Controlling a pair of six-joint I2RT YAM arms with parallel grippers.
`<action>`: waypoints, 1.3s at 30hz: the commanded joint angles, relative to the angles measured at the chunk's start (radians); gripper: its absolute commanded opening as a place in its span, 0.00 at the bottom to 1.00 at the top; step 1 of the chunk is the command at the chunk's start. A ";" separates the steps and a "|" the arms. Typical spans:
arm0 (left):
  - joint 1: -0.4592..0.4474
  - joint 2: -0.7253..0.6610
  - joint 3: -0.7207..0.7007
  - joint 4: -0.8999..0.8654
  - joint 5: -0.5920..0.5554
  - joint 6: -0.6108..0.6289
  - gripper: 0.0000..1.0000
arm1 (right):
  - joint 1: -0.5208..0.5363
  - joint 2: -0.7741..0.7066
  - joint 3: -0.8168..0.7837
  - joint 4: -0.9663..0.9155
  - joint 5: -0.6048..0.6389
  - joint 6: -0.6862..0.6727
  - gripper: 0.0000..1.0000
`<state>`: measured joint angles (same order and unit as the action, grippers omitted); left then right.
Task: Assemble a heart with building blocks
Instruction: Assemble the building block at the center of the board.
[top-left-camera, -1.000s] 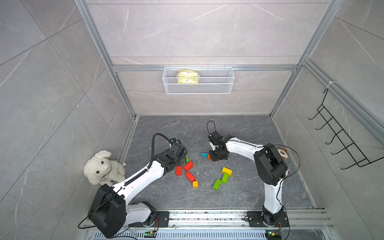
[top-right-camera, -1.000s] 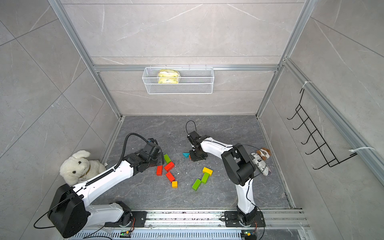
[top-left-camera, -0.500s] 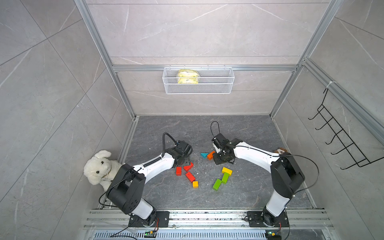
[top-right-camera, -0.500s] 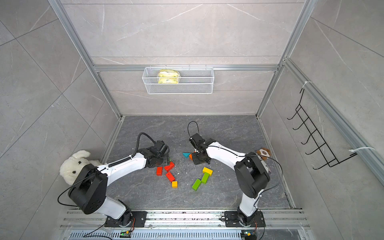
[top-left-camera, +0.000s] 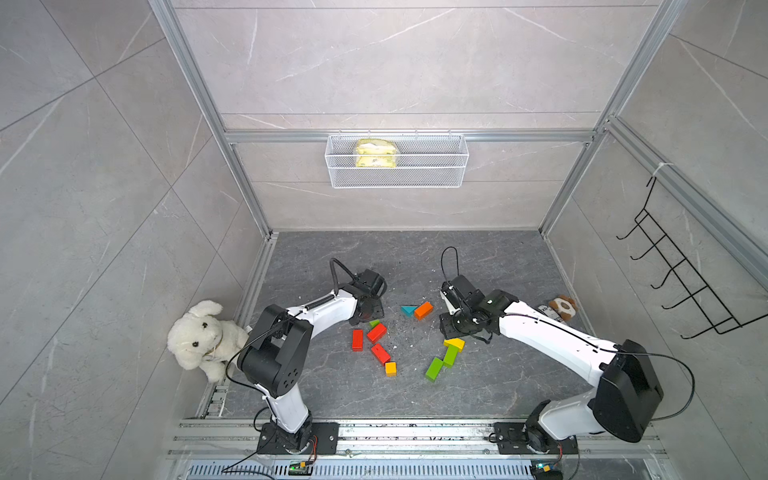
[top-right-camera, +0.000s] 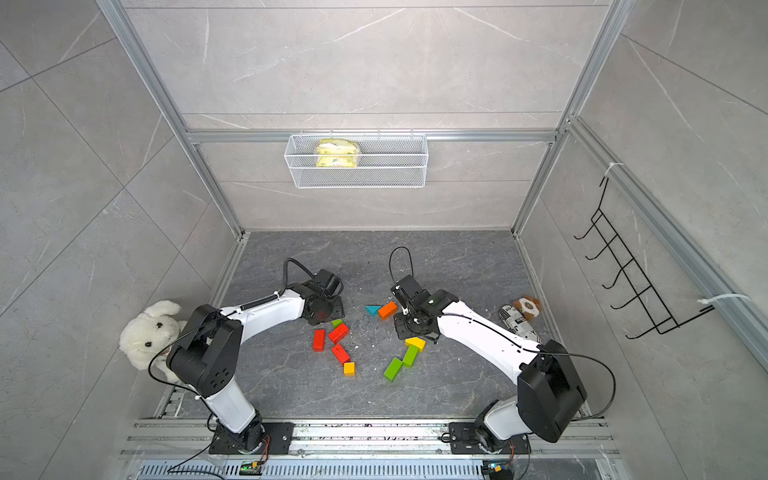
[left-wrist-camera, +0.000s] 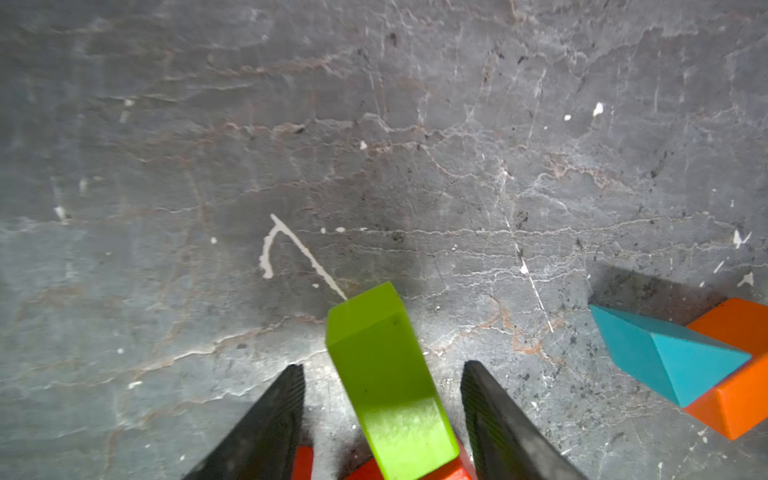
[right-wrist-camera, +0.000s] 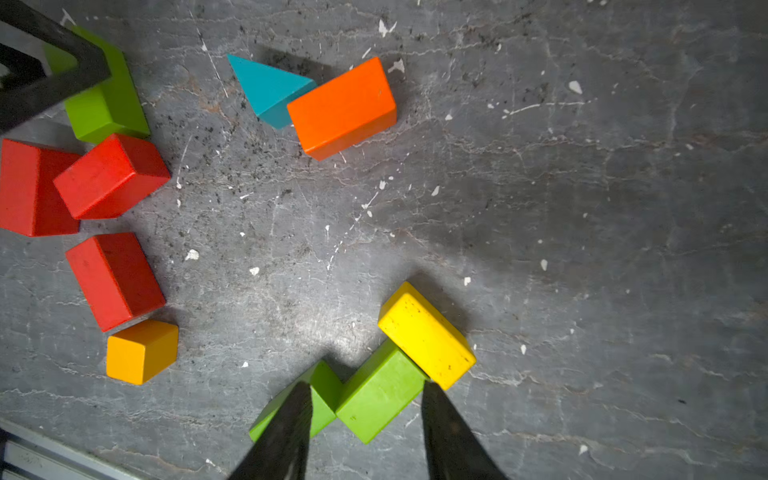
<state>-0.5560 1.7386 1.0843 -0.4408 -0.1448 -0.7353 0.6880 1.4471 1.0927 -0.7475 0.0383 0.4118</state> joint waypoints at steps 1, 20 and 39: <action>-0.001 0.011 0.035 -0.004 0.053 -0.041 0.58 | 0.006 -0.042 -0.013 -0.042 0.025 0.020 0.43; -0.015 0.073 0.110 -0.072 0.102 -0.121 0.51 | 0.007 -0.108 -0.020 -0.068 0.066 0.021 0.40; -0.051 0.153 0.186 -0.011 0.154 -0.234 0.34 | 0.006 -0.149 -0.058 -0.068 0.067 0.033 0.39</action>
<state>-0.5983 1.8690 1.2324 -0.4698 -0.0223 -0.9165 0.6880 1.3106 1.0519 -0.7967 0.0906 0.4271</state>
